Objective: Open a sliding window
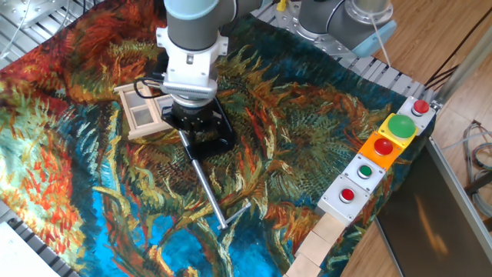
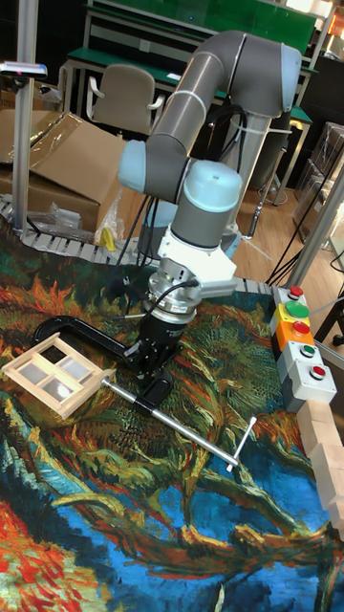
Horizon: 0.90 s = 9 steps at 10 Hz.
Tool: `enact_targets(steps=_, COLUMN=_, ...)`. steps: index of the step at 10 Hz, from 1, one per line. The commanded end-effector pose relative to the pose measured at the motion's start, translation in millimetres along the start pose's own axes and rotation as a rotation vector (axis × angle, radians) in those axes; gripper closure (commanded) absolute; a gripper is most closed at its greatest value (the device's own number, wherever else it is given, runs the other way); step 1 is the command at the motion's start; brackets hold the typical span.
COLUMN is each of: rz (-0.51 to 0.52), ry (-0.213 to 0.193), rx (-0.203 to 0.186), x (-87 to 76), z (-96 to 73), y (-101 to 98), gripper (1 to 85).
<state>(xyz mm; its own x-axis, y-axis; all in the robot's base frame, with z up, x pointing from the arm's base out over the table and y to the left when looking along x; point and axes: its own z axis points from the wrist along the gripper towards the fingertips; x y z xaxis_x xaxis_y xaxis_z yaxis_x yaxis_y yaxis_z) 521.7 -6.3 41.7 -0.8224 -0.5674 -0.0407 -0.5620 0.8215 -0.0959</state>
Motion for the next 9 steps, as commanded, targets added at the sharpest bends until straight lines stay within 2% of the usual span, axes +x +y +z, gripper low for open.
enact_targets(steps=1, rz=0.061, ry=0.021, rx=-0.009, x=2.5, z=-7.9, y=-0.4, gripper=84.3)
enact_targets(steps=2, rz=0.061, ry=0.045, rx=-0.026, x=0.5, z=-20.4, y=1.0, gripper=84.3)
enact_targets(steps=4, rz=0.063, ry=0.075, rx=-0.034, x=-13.4, z=-38.7, y=7.1, gripper=84.3)
enact_targets(steps=5, rz=0.039, ry=0.052, rx=-0.015, x=-22.2, z=-38.9, y=3.4, gripper=84.3)
enact_targets(steps=6, rz=-0.003, ry=0.008, rx=0.009, x=-33.4, z=-37.6, y=-3.3, gripper=84.3)
enact_targets(steps=7, rz=-0.002, ry=-0.030, rx=-0.013, x=-43.2, z=-37.7, y=2.5, gripper=84.3)
enact_targets(steps=9, rz=-0.007, ry=-0.032, rx=0.022, x=-43.8, z=-37.8, y=-6.5, gripper=84.3)
